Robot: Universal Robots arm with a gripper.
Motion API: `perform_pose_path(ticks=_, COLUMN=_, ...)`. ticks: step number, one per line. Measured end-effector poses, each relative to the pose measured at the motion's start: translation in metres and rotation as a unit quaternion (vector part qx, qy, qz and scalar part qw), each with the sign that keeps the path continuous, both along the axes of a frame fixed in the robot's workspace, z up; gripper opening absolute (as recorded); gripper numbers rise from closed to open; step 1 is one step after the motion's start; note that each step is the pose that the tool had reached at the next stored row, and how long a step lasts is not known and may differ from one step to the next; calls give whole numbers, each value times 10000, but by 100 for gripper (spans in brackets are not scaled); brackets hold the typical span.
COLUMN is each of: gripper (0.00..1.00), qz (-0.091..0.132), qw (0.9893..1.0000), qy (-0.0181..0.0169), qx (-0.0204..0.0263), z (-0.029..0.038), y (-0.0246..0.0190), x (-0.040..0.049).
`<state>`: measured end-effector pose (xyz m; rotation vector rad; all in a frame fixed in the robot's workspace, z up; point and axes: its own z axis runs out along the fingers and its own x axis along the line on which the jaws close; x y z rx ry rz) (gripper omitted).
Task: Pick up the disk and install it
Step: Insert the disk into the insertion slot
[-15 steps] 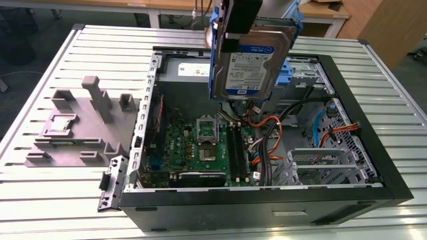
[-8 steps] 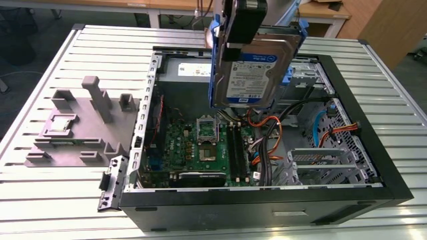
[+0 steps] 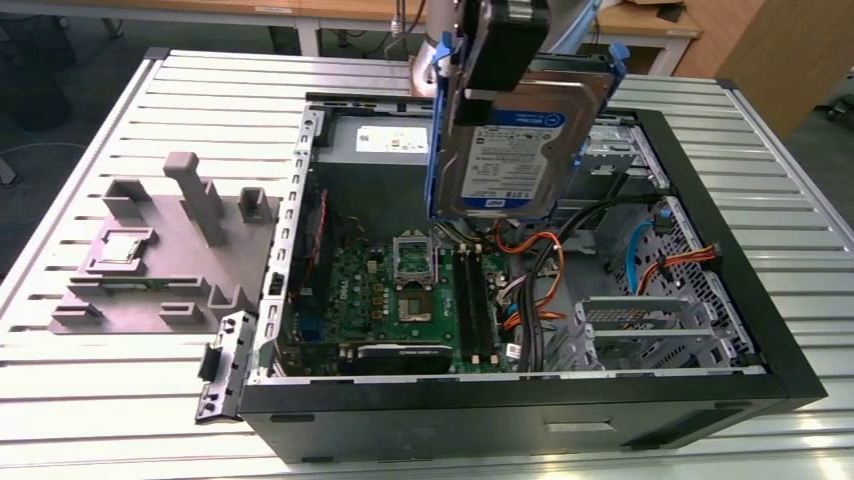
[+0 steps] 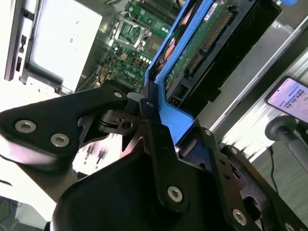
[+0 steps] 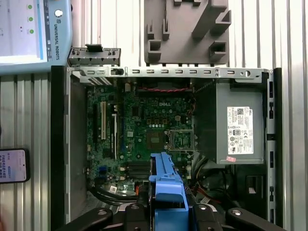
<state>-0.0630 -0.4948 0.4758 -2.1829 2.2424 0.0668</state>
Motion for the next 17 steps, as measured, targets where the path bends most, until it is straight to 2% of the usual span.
perform_pose_path(ticks=4, gripper=37, qz=0, qw=10000, qy=1, qx=0, z=0, y=-3, x=132)
perform_pose_path(ticks=7, gripper=37, qz=0, qw=10000, qy=1, qx=0, z=-1, y=-17, x=161)
perform_pose_path(ticks=9, gripper=37, qz=0, qw=10000, qy=1, qx=0, z=-1, y=-56, x=161)
perform_pose_path(ticks=15, gripper=37, qz=0, qw=10000, qy=1, qx=0, z=-2, y=-235, x=162)
perform_pose_path(ticks=17, gripper=37, qz=0, qw=10000, qy=1, qx=0, z=-1, y=-281, x=171)
